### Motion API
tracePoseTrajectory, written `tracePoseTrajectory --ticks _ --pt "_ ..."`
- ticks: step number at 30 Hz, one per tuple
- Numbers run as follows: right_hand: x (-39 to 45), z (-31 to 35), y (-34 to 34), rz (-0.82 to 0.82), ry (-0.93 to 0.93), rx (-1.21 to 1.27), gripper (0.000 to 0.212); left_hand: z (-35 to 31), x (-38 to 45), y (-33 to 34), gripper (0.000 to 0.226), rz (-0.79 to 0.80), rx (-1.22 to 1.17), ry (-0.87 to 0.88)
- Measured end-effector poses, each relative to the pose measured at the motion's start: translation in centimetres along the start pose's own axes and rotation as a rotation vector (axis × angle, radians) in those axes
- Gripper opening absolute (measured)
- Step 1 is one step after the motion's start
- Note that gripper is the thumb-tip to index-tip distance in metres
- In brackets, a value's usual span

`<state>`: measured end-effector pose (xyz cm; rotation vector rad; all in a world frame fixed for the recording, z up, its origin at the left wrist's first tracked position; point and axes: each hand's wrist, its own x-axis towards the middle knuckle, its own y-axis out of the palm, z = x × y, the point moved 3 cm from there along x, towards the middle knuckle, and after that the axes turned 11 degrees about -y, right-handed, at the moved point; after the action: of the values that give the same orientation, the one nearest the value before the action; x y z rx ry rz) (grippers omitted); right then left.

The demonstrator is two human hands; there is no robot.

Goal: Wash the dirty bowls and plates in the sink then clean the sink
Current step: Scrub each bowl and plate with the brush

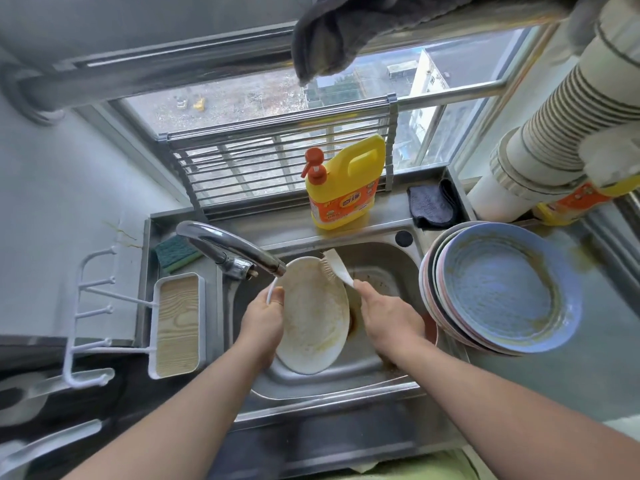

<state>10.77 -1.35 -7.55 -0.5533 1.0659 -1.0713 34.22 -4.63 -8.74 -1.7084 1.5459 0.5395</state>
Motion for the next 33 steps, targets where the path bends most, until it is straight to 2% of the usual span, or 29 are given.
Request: tracePoseTrajectory --ticks 5,10,12,14,18,19,22,25,27,30,33 --pt "-4.0 -0.9 4.8 0.152 0.056 0.040 0.050 -0.2 1.0 0.3 0.030 -0.035 -0.109 0.048" --pt "-8.9 2.9 7.4 0.114 -0.138 0.299 0.044 -0.5 0.7 1.5 0.033 -0.055 -0.318 0.042" --pt "-8.7 3.8 7.1 0.112 -0.188 0.316 0.046 -0.4 -0.2 2.4 0.031 -0.052 -0.346 0.033" --pt "-7.6 2.1 6.6 0.127 -0.169 0.225 0.048 -0.7 -0.6 2.5 0.030 -0.040 -0.336 0.029" --pt "-5.0 -3.6 4.7 0.076 0.123 0.175 0.045 -1.1 0.1 1.2 0.033 -0.044 -0.227 0.071" --pt "-4.3 -3.2 4.4 0.041 0.130 0.200 0.044 -1.0 -0.1 1.4 0.033 -0.034 -0.210 0.065" --pt "-3.4 2.5 4.2 -0.042 -0.039 0.330 0.038 -0.6 -1.2 3.1 0.035 0.005 -0.253 -0.019" --pt "-6.2 6.5 6.3 0.037 -0.148 0.396 0.036 -1.1 -1.1 2.4 0.039 -0.108 -0.339 -0.079" --pt "-8.3 4.8 7.1 0.089 -0.148 0.349 0.040 -1.3 -0.3 0.8 0.042 -0.156 -0.306 -0.044" --pt "-7.1 -0.5 6.1 0.069 0.007 0.275 0.039 -1.0 0.6 -0.8 0.051 -0.137 -0.213 0.012" --pt "-3.8 0.0 4.2 -0.004 0.039 0.294 0.040 -0.9 0.6 0.1 0.039 -0.086 -0.151 0.028"
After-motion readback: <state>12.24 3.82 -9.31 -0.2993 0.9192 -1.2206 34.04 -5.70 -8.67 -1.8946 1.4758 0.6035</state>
